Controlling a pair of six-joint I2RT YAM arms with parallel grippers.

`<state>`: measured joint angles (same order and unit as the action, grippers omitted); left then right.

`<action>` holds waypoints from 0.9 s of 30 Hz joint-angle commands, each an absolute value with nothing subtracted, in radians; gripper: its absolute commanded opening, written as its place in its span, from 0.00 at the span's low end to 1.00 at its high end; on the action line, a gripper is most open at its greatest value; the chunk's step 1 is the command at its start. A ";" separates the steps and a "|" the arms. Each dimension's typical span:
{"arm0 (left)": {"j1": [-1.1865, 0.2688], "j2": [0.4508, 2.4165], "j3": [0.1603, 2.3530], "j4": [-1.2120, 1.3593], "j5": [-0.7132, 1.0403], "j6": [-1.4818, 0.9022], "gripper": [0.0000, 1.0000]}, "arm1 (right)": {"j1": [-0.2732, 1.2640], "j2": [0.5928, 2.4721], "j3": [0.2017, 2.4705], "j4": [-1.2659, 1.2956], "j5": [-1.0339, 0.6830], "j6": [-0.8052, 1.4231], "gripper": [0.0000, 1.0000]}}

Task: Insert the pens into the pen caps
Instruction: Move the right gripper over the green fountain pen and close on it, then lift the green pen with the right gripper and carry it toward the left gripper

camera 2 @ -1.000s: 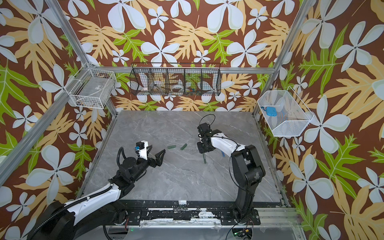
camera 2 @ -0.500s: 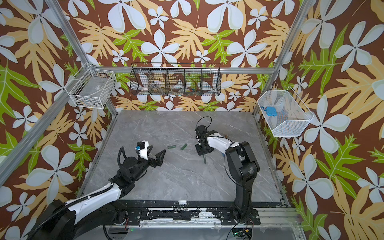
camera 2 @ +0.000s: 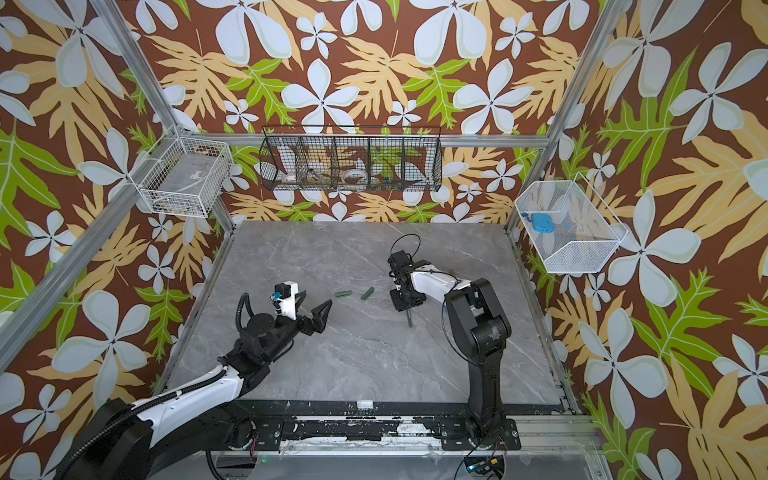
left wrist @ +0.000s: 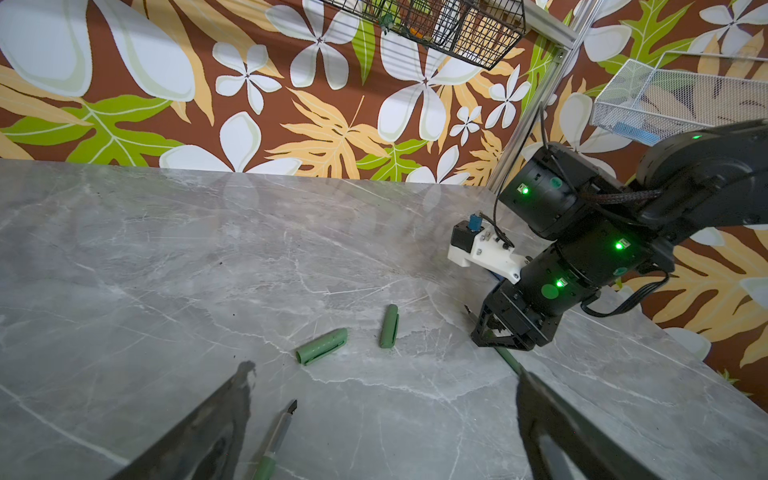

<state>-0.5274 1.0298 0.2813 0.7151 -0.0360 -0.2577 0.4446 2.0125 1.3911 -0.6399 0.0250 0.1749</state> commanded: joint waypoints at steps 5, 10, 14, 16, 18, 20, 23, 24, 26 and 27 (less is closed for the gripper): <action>-0.528 1.029 0.290 0.738 -0.031 -0.255 1.00 | 0.440 2.035 1.385 -0.655 0.049 0.145 0.35; -0.528 1.028 0.291 0.738 -0.029 -0.257 1.00 | 0.439 2.046 1.379 -0.650 0.043 0.144 0.27; -0.528 1.025 0.291 0.733 -0.037 -0.258 1.00 | 0.437 2.038 1.374 -0.640 0.050 0.147 0.22; -0.528 1.020 0.287 0.734 -0.040 -0.256 1.00 | 0.437 2.022 1.368 -0.632 0.053 0.149 0.20; -0.528 1.013 0.283 0.738 -0.044 -0.255 1.00 | 0.433 2.002 1.363 -0.624 0.050 0.150 0.17; -0.528 1.009 0.279 0.740 -0.044 -0.255 1.00 | 0.425 1.974 1.348 -0.602 0.029 0.154 0.14; -0.528 1.011 0.278 0.744 -0.036 -0.254 1.00 | 0.417 1.928 1.318 -0.561 -0.022 0.153 0.11; -0.528 1.012 0.280 0.745 -0.034 -0.255 1.00 | 0.416 1.915 1.309 -0.546 -0.044 0.151 0.10; -0.529 1.018 0.280 0.745 -0.026 -0.256 1.00 | 0.413 1.876 1.282 -0.505 -0.083 0.155 0.08; -0.528 1.017 0.280 0.747 -0.023 -0.256 1.00 | 0.413 1.860 1.271 -0.488 -0.111 0.153 0.08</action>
